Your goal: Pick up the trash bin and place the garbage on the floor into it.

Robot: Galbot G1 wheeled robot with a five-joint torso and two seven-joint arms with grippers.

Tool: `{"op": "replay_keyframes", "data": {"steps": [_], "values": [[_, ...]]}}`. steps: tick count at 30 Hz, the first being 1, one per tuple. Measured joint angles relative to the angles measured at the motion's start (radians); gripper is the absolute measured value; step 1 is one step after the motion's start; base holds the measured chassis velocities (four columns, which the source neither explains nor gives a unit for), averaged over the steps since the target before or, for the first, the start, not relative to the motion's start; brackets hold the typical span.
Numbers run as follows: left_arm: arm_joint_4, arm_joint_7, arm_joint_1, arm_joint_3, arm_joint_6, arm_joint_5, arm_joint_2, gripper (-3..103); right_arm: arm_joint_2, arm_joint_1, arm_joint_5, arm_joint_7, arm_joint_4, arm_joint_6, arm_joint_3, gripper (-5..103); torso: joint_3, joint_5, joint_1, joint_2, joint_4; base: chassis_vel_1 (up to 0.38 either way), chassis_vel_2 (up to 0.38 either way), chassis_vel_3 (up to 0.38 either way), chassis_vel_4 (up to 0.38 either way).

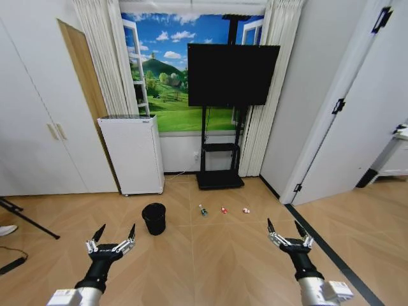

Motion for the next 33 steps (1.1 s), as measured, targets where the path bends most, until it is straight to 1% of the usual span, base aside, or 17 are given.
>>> {"op": "replay_keyframes", "data": {"steps": [3,7,9,11,13,15,16,18,19,21,22,24,25,27,29,30,33], "values": [[0.0,0.0,0.002,-0.001,0.0,0.0,0.001,100,0.0,0.002,0.0,0.0,-0.003,0.0,-0.003,100,0.0,0.0011,0.0,0.0,0.0001,-0.3,0.251,0.279,-0.241],[0.0,0.0,0.003,-0.002,0.001,0.0,0.003,100,-0.004,0.003,-0.001,0.0,-0.006,0.002,-0.006,100,0.0,-0.0001,0.0,0.0,-0.0001,-0.321,0.27,0.322,-0.284],[0.0,0.0,0.004,-0.002,0.001,0.0,0.002,100,-0.009,0.003,-0.001,0.0,-0.007,0.004,-0.006,100,0.0,0.001,0.0,0.0,0.0001,-0.339,0.3,0.361,-0.324],[0.003,0.0,0.004,-0.001,0.001,0.0,0.001,100,-0.017,0.003,-0.002,0.0,-0.011,0.008,-0.006,100,0.0,-0.0004,0.0,0.0,0.0001,-0.375,0.336,0.37,-0.342],[0.005,-0.001,0.004,0.0,0.001,0.001,0.001,100,-0.02,0.003,-0.002,0.0,-0.013,0.009,-0.006,100,0.0,-0.0002,0.0,0.0,-0.0001,-0.355,0.375,0.373,-0.359],[0.008,-0.001,0.004,0.0,0.001,0.001,0.001,100,-0.023,0.004,-0.002,0.0,-0.015,0.009,-0.005,100,0.0,0.0014,0.0,0.0,0.0002,-0.38,0.375,0.429,-0.364],[0.01,-0.001,0.003,0.0,0.002,0.001,0.001,100,-0.024,0.004,-0.002,-0.002,-0.016,0.01,-0.005,100,0.0,-0.0003,0.0,0.0,0.0001,-0.414,0.345,0.408,-0.33],[0.012,-0.002,0.002,0.0,0.002,0.001,0.001,100,-0.025,0.005,-0.002,-0.004,-0.017,0.011,-0.005,100,0.0,-0.001,0.0,0.0,-0.0001,-0.378,0.303,0.408,-0.33],[0.013,-0.002,0.001,0.0,0.003,0.001,0.0,100,-0.025,0.007,-0.002,-0.006,-0.02,0.012,-0.005,100,0.0,0.0011,0.0,0.0,0.0,-0.378,0.337,0.383,-0.321],[0.013,-0.002,0.0,-0.001,0.003,0.0,-0.001,100,-0.025,0.009,-0.005,-0.011,-0.022,0.012,-0.005,100,0.0,0.0016,0.0,0.0,0.0001,-0.363,0.337,0.38,-0.328],[0.015,-0.003,0.0,-0.003,0.004,0.0,-0.001,100,-0.025,0.01,-0.012,-0.02,-0.023,0.012,-0.005,100,0.0,-0.0016,0.0,0.0,-0.0001,-0.368,0.338,0.38,-0.326],[0.016,-0.003,-0.001,-0.003,0.004,0.0,-0.001,100,-0.025,0.011,-0.012,-0.022,-0.024,0.012,-0.005,100,0.0,-0.0007,0.0,0.0,0.0,-0.368,0.302,0.335,-0.326],[0.016,-0.003,-0.001,-0.004,0.004,-0.001,-0.001,100,-0.025,0.012,-0.012,-0.023,-0.025,0.011,-0.006,100,0.0,0.002,0.0,0.0,0.0,-0.305,0.302,0.285,-0.305],[0.017,-0.004,-0.002,-0.005,0.004,-0.001,-0.001,100,-0.026,0.014,-0.009,-0.023,-0.028,0.012,-0.007,100,0.0,-0.0008,0.001,0.0,0.0001,-0.211,0.221,0.226,-0.219],[0.017,-0.004,-0.002,-0.005,0.004,-0.001,-0.002,100,-0.026,0.014,-0.008,-0.023,-0.029,0.013,-0.007,100,0.0,-0.0005,0.0,0.0,0.0,-0.202,0.183,0.197,-0.209],[0.017,-0.004,-0.002,-0.005,0.004,-0.001,-0.003,100,-0.026,0.013,-0.006,-0.023,-0.031,0.015,-0.008,100,0.0,0.0008,0.0,0.0,-0.0001,-0.136,0.19,0.142,-0.148],[0.017,-0.004,-0.002,-0.005,0.004,-0.001,-0.003,100,-0.026,0.013,-0.004,-0.023,-0.033,0.018,-0.008,100,0.0,0.0,-0.001,0.0,0.0001,-0.141,0.151,0.141,-0.153]]}}
